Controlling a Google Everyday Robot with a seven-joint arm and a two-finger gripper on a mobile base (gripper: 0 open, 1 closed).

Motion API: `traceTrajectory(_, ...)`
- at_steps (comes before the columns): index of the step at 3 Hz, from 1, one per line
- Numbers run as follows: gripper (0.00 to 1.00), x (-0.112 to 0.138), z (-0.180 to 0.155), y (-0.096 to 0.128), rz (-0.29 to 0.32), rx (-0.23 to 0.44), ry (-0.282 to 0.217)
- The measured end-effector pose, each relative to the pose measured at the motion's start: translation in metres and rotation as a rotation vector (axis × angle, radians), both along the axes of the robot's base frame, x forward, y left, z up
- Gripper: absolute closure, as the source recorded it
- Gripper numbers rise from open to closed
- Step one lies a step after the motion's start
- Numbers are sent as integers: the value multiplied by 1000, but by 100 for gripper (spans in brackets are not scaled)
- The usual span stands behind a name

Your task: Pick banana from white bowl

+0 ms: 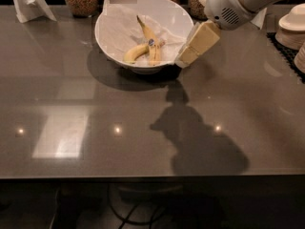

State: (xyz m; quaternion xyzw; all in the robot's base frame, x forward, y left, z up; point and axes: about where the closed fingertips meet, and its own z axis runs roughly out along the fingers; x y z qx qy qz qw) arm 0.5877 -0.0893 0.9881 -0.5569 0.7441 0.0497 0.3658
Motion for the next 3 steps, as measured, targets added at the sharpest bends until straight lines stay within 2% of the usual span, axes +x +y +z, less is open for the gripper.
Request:
traceTrajectory(1,0,8,-1,11,-13,22,-29)
traceTrajectory(3,0,54,-6,56,-60,105,-91)
